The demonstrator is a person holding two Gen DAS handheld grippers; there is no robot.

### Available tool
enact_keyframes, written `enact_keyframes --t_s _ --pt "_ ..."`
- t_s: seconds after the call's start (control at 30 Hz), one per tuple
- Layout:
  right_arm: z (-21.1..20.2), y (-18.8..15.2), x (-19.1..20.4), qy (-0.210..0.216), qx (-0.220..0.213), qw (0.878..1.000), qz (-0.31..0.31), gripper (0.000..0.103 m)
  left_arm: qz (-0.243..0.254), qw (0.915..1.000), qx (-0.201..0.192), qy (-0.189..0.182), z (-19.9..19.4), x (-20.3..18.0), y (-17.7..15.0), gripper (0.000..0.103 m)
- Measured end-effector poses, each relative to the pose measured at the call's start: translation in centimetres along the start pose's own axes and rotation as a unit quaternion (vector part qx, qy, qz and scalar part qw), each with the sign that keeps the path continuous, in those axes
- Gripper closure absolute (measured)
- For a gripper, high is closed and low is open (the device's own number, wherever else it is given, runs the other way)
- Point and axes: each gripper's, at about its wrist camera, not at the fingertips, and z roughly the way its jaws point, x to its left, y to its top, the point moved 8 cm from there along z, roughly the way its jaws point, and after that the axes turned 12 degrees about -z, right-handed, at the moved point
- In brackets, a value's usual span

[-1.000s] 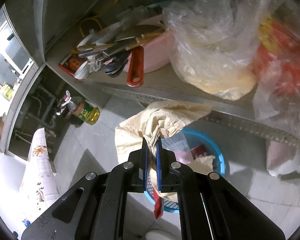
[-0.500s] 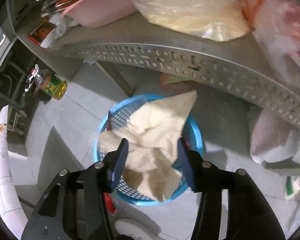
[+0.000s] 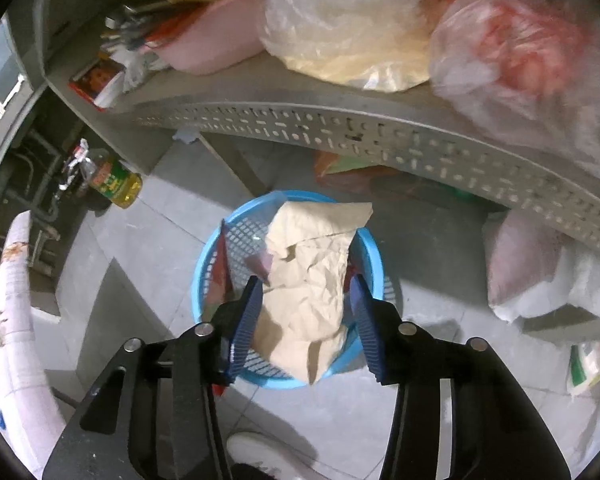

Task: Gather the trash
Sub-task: 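Move the right tool to the blue plastic wrapper and grasp it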

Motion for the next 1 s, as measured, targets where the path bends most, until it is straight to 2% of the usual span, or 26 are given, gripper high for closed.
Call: enact_keyframes --t_s 0.2,0.33,0.4,0.5,0.57,0.6,0.67,0.83,0.87,0.93,0.97,1.0 --pt "-6.7 1.3 4.2 0.03 -0.053 0.997 -0.047 0.055 -0.056 0.997 -0.03 0.045 -1.4 6.1 0.8 0.039" --pt "-11.0 3.0 10.1 0.076 -0.087 0.987 -0.11 0.042 -0.085 0.9919 -0.059 0.074 -2.5 9.7 2.0 0.036" --pt "-13.4 3.7 14.2 0.111 -0.107 0.977 -0.146 0.038 -0.098 0.9885 -0.081 0.081 -3.3 11.4 3.2 0.034" --pt "-15.5 3.4 19.9 0.166 -0.112 0.96 -0.193 0.03 -0.112 0.9835 -0.103 0.098 -3.7 13.7 5.1 0.033" --pt "-16.5 2.2 24.9 0.206 -0.104 0.943 -0.241 0.026 -0.127 0.9799 -0.112 0.106 -4.0 15.0 6.0 0.033" --pt "-16.8 1.5 27.3 0.225 -0.097 0.932 -0.266 0.025 -0.136 0.9781 -0.116 0.106 -4.2 15.5 6.3 0.033" --pt "-17.9 -0.6 33.4 0.267 -0.086 0.9 -0.335 0.02 -0.149 0.9755 -0.124 0.103 -4.6 16.6 6.7 0.033" --pt "-19.2 -6.4 46.1 0.359 -0.037 0.813 -0.456 0.012 -0.163 0.9684 -0.134 0.133 -5.1 19.0 6.6 0.03" --pt "-19.1 -8.3 49.5 0.372 -0.023 0.788 -0.489 0.012 -0.167 0.9674 -0.133 0.136 -5.0 19.6 6.5 0.03" --pt "-18.7 -10.9 53.9 0.382 -0.01 0.756 -0.531 0.012 -0.175 0.9658 -0.131 0.14 -4.9 20.3 6.2 0.029" --pt "-18.1 -13.0 57.2 0.386 0.003 0.733 -0.56 0.012 -0.181 0.9642 -0.131 0.143 -5.0 20.8 6.0 0.028" --pt "-17.7 -14.4 59.1 0.386 0.007 0.72 -0.577 0.012 -0.187 0.9625 -0.131 0.145 -5.1 21.2 5.8 0.027"
